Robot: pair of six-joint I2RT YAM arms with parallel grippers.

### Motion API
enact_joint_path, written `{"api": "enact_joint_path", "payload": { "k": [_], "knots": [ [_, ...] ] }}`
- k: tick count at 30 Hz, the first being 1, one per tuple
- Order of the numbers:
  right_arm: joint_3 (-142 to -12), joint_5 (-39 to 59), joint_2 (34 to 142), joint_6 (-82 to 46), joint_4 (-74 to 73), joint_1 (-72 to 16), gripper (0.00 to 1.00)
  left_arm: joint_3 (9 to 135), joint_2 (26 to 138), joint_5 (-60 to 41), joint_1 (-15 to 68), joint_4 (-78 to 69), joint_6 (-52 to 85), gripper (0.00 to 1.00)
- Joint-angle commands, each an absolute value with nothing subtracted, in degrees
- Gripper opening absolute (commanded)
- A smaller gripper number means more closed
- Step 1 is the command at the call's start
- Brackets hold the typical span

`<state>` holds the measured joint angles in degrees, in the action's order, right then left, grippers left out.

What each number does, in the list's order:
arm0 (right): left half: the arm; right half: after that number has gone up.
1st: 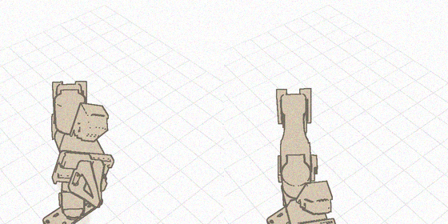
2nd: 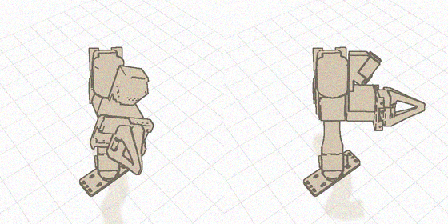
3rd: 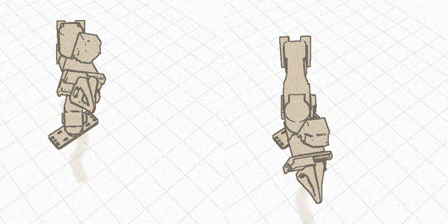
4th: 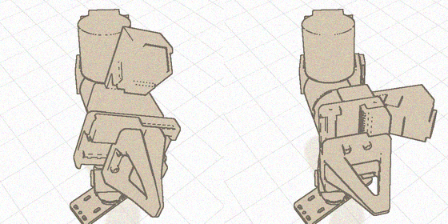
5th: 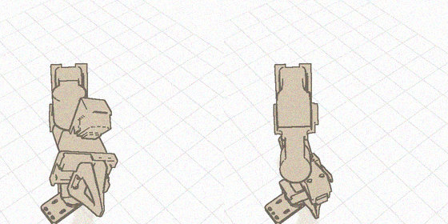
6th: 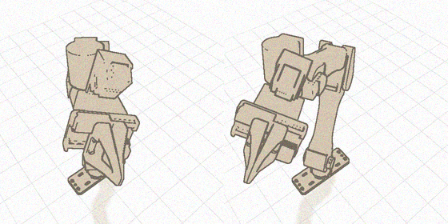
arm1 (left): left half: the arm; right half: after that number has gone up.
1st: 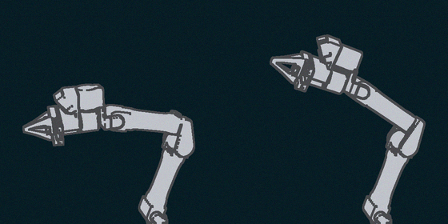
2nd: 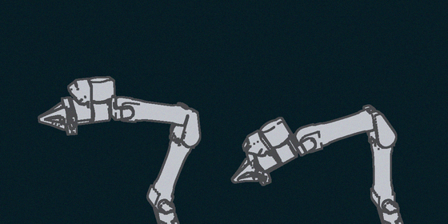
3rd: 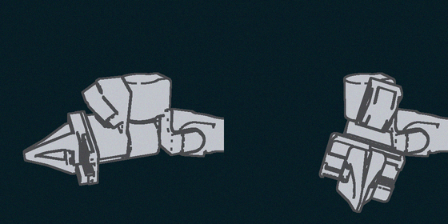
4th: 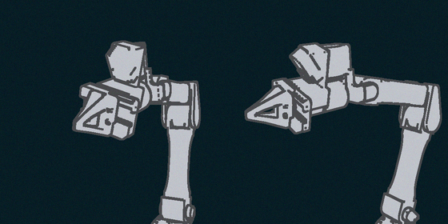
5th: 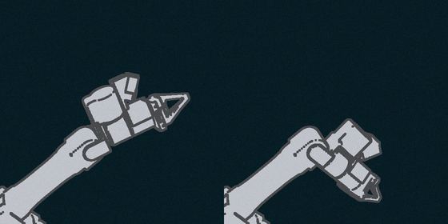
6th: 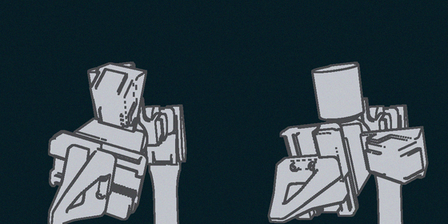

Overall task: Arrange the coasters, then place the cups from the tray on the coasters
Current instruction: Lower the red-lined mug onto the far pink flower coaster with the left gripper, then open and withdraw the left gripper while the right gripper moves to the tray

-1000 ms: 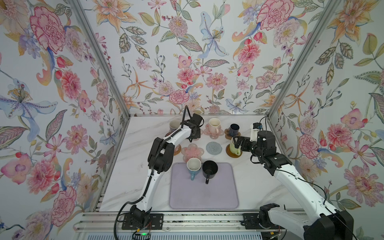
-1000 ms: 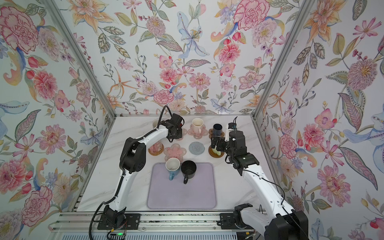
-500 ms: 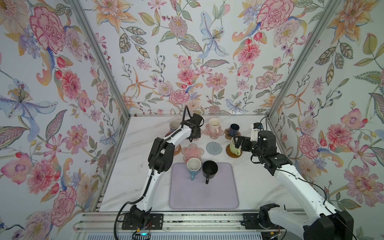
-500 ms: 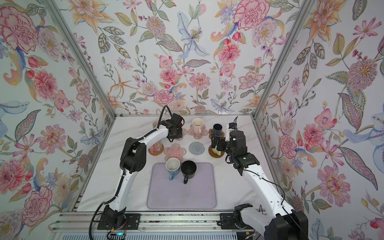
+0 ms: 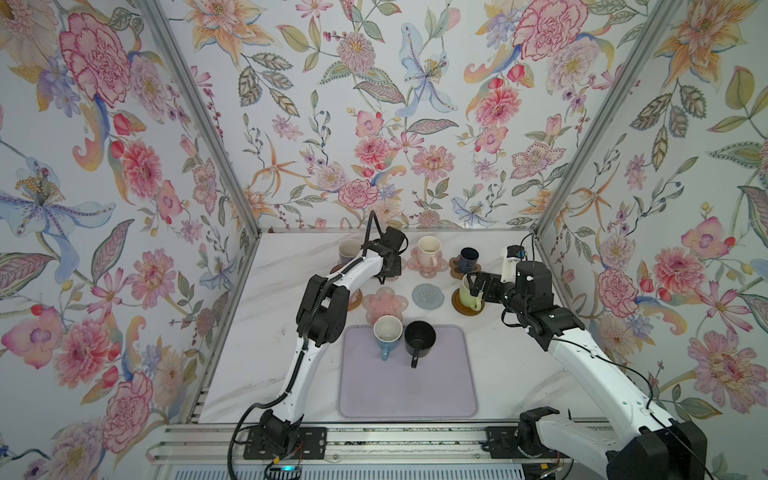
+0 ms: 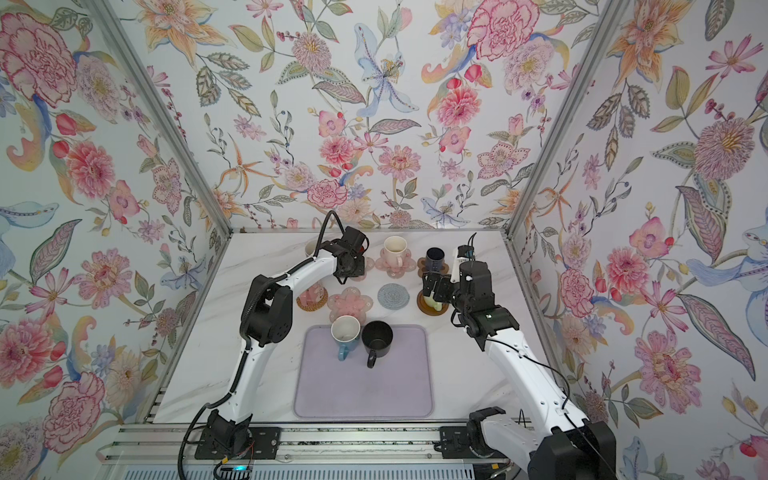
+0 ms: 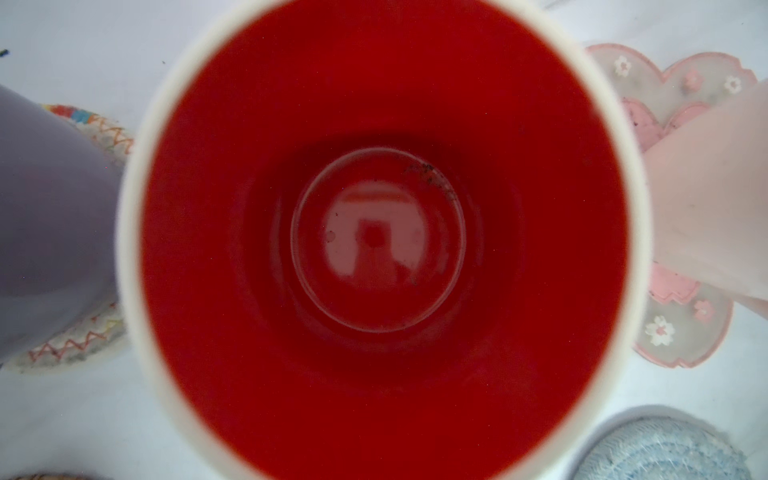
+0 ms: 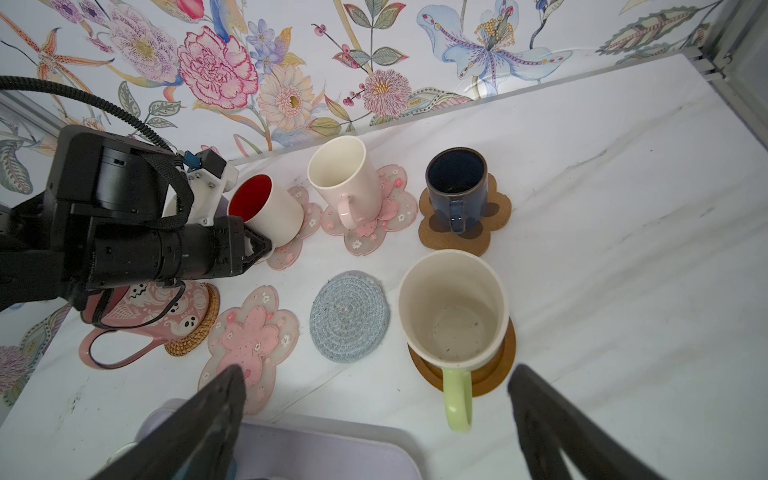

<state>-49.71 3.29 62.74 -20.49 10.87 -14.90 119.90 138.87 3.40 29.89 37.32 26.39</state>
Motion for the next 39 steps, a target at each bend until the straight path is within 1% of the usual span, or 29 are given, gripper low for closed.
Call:
{"api": "enact_joint_path", "payload": {
  "k": [1, 15, 26, 27, 30, 34, 37, 39],
  "knots": [
    [-49.3, 4.0, 63.2, -21.3, 10.5, -14.6, 0.99, 121.8, 139.3, 6.5, 28.7, 37.3, 25.6, 0.0],
    [-49.5, 4.3, 63.4, -21.5, 10.6, -14.5, 0.99, 121.0, 138.9, 8.1, 28.7, 38.1, 24.4, 0.0],
    [-49.6, 4.3, 63.2, -21.5, 10.7, -14.5, 0.99, 119.9, 138.5, 5.4, 28.8, 36.3, 25.1, 0.19],
    [-49.6, 4.3, 63.2, -21.5, 10.8, -14.4, 0.99, 119.8, 138.4, 5.2, 28.8, 36.2, 25.2, 0.24],
    [-49.7, 4.3, 63.1, -21.5, 10.8, -14.4, 0.99, 119.4, 137.9, 4.6, 28.8, 35.8, 25.4, 0.42],
    [-49.7, 4.3, 63.0, -21.6, 10.8, -14.5, 0.99, 119.1, 136.2, 4.4, 28.9, 36.0, 25.3, 0.71],
    [-49.9, 4.2, 62.9, -21.6, 11.0, -14.4, 0.99, 118.7, 133.3, 3.8, 29.1, 35.5, 24.8, 0.84],
    [-50.0, 4.1, 62.9, -21.6, 11.1, -14.5, 0.99, 119.7, 130.8, 3.2, 29.3, 35.8, 24.0, 0.9]
  ]
}}
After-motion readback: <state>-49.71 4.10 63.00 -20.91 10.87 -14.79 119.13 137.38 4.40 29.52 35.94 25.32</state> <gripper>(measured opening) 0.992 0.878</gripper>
